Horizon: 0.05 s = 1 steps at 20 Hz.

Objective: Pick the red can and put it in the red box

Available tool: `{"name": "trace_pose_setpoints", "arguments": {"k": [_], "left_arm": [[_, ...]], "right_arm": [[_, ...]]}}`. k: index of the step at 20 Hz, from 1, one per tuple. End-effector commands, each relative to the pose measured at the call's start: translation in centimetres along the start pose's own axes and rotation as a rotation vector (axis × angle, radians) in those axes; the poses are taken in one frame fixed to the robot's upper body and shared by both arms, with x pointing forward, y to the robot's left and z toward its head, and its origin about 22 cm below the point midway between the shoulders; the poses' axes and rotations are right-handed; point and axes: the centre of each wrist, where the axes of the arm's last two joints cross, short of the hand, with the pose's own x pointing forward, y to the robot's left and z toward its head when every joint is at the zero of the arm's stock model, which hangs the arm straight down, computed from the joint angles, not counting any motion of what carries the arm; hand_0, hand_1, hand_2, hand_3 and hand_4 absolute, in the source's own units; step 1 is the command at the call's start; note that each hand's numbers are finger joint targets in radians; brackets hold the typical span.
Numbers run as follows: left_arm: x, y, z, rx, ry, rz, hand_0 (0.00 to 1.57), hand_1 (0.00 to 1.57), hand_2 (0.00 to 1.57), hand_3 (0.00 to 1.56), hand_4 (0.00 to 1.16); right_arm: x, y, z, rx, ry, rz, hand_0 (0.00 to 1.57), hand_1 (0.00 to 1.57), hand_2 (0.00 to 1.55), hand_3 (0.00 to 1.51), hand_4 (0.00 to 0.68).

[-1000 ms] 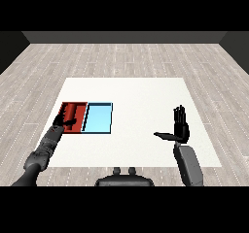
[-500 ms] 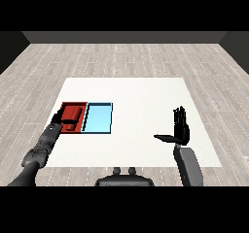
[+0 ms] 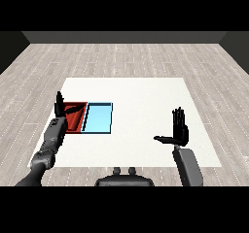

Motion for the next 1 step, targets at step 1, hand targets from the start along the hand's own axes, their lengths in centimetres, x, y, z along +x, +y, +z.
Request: {"name": "trace_pose_setpoints", "arguments": {"k": [1], "left_arm": [[0.16, -2.3, 1.61, -0.031, -0.229, 0.195, 0.0, 0.0, 0.0, 0.0, 0.0]], "right_arm": [[0.05, 1.0, 0.08, 0.031, -0.004, -0.006, 0.0, 0.0, 0.0, 0.0, 0.0]]}}
